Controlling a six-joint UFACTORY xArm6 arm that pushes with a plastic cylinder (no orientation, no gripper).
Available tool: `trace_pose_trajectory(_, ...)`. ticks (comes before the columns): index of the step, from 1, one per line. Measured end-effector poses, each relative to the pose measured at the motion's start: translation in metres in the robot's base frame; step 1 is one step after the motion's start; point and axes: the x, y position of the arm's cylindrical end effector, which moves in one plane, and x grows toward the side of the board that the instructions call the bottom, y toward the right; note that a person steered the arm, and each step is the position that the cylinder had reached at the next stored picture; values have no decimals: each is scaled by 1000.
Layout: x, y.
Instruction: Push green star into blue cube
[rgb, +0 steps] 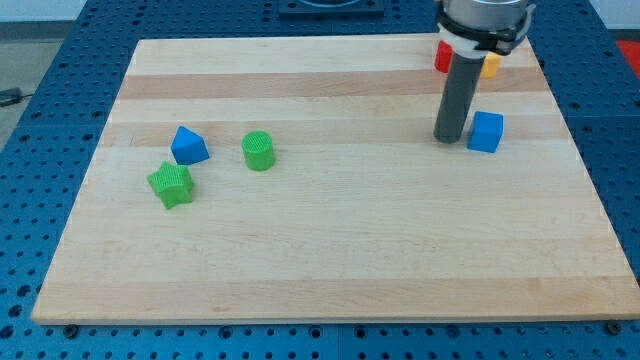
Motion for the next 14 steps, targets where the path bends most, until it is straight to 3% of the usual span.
trace_pose_trajectory(3,0,31)
trace_pose_trajectory(6,11,-50)
trace_pose_trajectory(7,53,-57)
trace_pose_trajectory(8,86,-103)
trace_pose_trajectory(10,136,-254)
trace_pose_trajectory(11,141,-347)
trace_pose_trajectory(12,130,-403)
trace_pose_trajectory(13,90,-406)
trace_pose_trajectory(14,83,-386)
